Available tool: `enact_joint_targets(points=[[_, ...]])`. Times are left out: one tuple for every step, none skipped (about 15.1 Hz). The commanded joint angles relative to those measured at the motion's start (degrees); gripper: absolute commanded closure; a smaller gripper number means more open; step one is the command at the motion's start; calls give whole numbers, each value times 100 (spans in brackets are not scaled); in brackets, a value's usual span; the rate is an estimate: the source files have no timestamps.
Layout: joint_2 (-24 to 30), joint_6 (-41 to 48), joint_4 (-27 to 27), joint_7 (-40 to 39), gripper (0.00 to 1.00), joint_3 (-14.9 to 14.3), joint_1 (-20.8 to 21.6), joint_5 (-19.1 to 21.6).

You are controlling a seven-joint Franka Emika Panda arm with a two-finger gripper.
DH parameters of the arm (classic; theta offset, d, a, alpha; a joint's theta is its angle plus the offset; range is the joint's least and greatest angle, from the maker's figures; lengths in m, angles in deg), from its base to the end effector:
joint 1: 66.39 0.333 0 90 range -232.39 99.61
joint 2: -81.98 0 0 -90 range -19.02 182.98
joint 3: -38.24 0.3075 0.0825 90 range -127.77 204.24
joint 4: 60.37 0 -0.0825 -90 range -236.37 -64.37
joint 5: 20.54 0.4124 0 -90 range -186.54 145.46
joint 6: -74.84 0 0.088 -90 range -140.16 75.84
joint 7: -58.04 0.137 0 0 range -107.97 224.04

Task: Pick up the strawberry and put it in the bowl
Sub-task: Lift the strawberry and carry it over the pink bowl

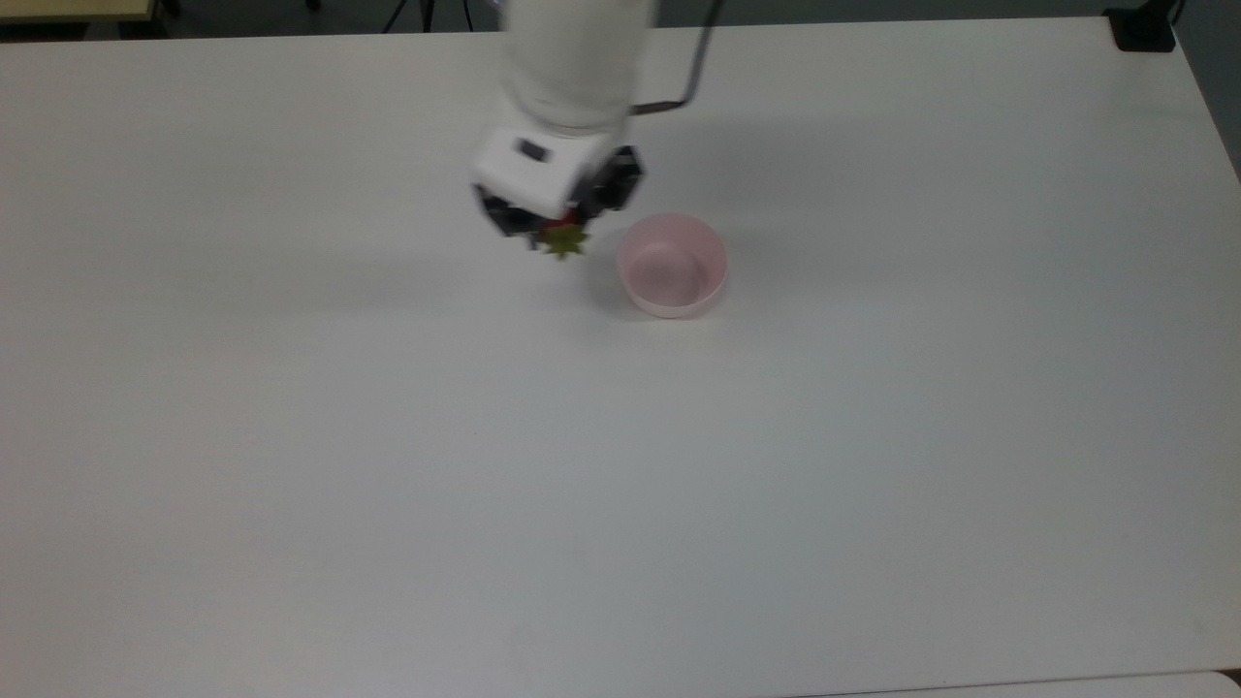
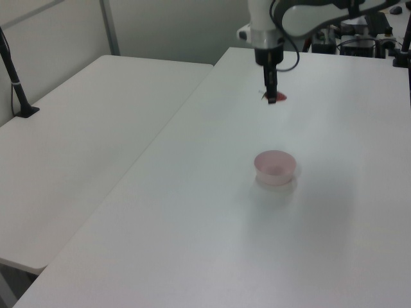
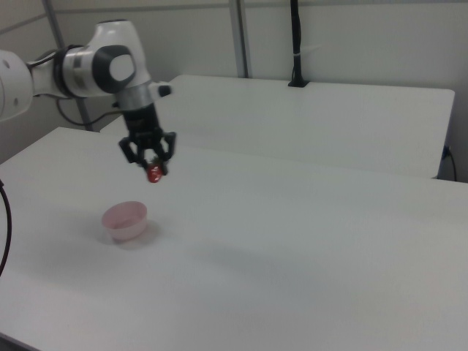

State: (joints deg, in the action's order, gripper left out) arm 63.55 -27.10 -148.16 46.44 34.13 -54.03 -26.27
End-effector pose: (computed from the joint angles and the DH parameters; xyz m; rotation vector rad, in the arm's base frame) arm 0.6662 0.0894 0.4208 2.9692 0.5612 -0.1171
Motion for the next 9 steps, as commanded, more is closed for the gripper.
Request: enact_joint_targets(points=[[-73,25,-221,508,65,173,362,54],[-160,17,-273,631,65,173,494,45],[-213,-1,-300,719,65,173,600,45],[-310,-10,-318,764,64,173,688,36],[-415,-53,-327,790,64,191,697,36],[-486,-184,-370,843,64,234,689,28],[-556,-308,-475,904,64,270,697,-16],[-591,-404,-581,940,61,287,706,-42],[-609,-475,-677,940,47,296,706,-43]])
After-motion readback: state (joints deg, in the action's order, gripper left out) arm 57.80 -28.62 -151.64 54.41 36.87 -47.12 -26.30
